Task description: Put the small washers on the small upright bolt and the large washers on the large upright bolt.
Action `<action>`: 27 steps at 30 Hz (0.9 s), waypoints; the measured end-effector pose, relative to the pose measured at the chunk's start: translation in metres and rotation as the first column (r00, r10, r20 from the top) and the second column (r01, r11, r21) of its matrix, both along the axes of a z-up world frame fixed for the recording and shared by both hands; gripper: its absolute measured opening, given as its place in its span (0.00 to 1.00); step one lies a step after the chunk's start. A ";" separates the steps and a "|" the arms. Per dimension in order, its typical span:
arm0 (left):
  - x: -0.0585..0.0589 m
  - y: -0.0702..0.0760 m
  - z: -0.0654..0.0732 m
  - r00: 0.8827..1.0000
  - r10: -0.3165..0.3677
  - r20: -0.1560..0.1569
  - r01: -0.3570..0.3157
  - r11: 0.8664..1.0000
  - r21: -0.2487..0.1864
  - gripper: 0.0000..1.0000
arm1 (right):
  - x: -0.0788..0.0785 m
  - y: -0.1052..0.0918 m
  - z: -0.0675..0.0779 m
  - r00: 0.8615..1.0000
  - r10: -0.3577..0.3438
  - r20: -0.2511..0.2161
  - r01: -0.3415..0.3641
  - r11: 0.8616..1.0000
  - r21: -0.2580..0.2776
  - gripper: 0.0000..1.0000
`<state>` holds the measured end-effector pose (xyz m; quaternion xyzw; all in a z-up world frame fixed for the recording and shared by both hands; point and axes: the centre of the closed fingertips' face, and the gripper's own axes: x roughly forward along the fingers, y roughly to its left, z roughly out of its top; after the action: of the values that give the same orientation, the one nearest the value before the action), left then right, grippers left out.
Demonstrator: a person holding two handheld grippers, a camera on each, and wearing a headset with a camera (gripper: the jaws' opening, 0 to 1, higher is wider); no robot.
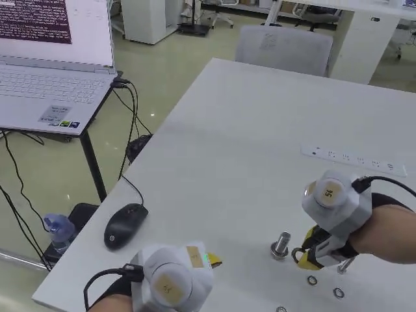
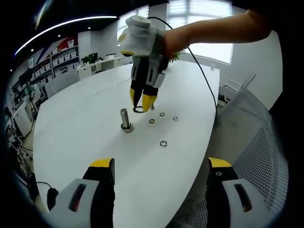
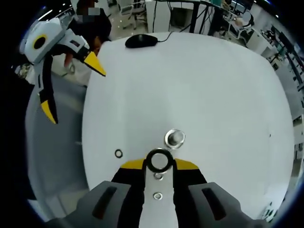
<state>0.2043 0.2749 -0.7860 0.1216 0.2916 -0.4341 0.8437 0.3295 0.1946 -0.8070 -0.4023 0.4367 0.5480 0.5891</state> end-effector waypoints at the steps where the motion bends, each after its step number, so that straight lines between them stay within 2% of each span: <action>1: 0.000 0.001 0.000 1.000 0.002 0.000 -0.002 1.000 -0.001 0.78 | 0.002 0.001 0.002 1.000 -0.001 0.002 0.001 1.000 0.003 0.22; 7: 0.002 0.004 -0.002 1.000 0.010 -0.008 -0.010 1.000 0.005 0.80 | 0.014 0.011 0.012 1.000 0.002 0.021 -0.003 1.000 0.010 0.22; 11: 0.002 0.006 -0.006 1.000 0.014 -0.020 -0.014 1.000 0.013 0.83 | 0.020 0.016 0.013 1.000 0.007 0.027 -0.007 1.000 0.005 0.22; 18: 0.005 0.003 -0.007 0.999 0.026 -0.025 -0.026 1.000 0.005 0.88 | 0.024 0.021 0.006 1.000 0.013 0.017 -0.013 1.000 -0.013 0.22; 27: 0.006 0.004 -0.009 0.999 0.024 -0.033 -0.023 0.999 0.023 0.93 | 0.026 0.025 -0.004 1.000 0.025 0.010 -0.024 0.999 -0.033 0.22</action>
<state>0.2105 0.2790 -0.7954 0.1207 0.3119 -0.4228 0.8422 0.3553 0.2200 -0.8108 -0.4200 0.4377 0.5459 0.5779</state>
